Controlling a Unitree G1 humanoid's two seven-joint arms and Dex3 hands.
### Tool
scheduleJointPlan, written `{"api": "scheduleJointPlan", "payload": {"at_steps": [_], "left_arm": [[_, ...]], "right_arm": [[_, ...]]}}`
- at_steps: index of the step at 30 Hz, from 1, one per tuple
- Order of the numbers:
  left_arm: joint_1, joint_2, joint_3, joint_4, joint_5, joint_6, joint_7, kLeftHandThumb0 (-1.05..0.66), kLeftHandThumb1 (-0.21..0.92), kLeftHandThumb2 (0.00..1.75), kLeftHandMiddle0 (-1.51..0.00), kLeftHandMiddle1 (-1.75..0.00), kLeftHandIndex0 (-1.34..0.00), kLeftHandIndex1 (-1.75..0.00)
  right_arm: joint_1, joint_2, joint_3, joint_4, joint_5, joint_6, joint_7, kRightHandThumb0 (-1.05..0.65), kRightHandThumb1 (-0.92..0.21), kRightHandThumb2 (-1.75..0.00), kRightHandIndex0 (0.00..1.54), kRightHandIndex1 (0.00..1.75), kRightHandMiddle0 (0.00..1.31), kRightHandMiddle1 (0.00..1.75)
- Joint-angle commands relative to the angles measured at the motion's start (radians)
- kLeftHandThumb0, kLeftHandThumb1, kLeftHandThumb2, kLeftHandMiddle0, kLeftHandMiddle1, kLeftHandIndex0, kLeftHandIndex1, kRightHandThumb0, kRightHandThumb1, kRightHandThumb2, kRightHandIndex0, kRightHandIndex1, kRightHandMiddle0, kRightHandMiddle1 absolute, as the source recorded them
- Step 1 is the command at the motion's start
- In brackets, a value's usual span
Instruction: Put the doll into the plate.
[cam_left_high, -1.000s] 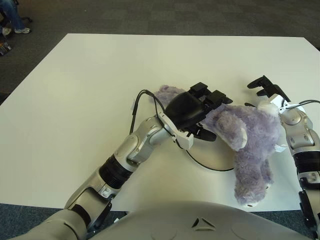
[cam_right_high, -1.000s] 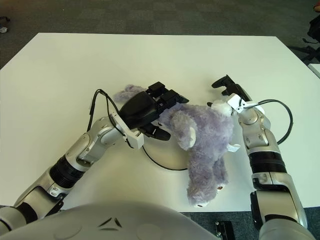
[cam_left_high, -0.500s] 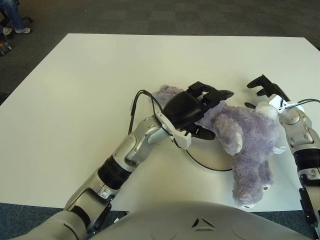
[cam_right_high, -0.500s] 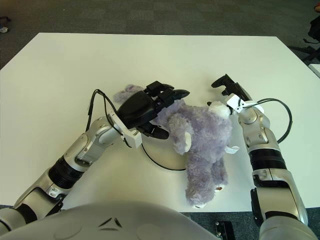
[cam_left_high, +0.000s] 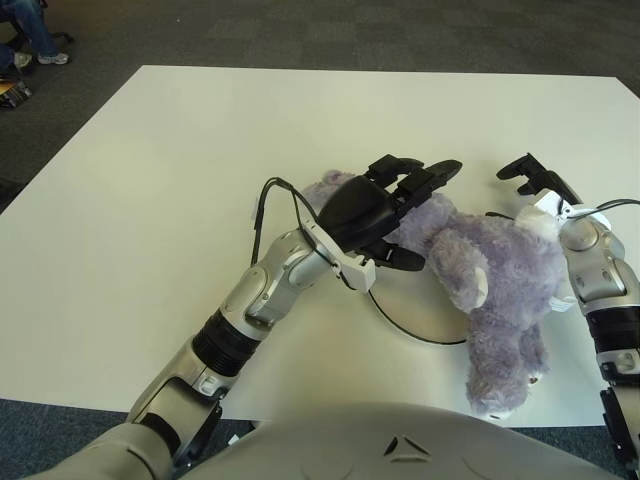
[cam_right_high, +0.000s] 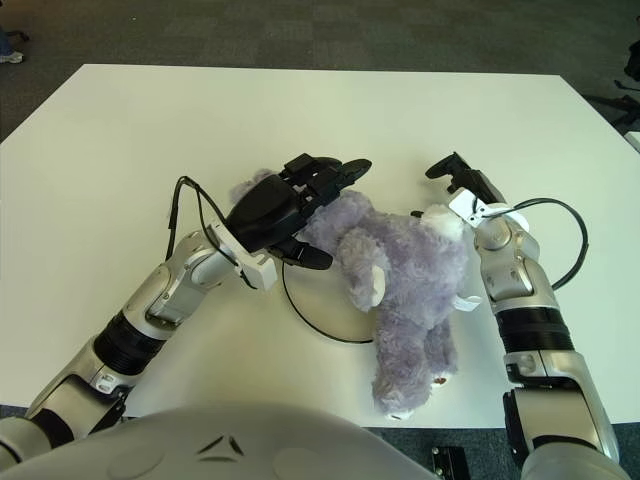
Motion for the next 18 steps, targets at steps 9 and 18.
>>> {"api": "scheduleJointPlan", "payload": {"at_steps": [9, 18], "left_arm": [[-0.032, 0.044, 0.142, -0.02, 0.102, 0.098, 0.065, -1.05, 0.92, 0.98, -0.24, -0.44, 0.0, -0.25], [-0.091, 0.004, 0.239, 0.148, 0.051, 0.11, 0.247, -1.01, 0.92, 1.03, -0.29, -1.04, 0.0, -0.87]], "right_arm": [[0.024, 0.02, 0.032, 0.085, 0.019, 0.014, 0.063, -0.34, -0.23, -1.11, 0.06, 1.21, 0.0, 1.17], [0.022, 0.03, 0.023, 0.112, 0.015, 0.004, 0.029, -0.31, -0.2, -1.15, 0.07, 1.17, 0.0, 1.15]]}}
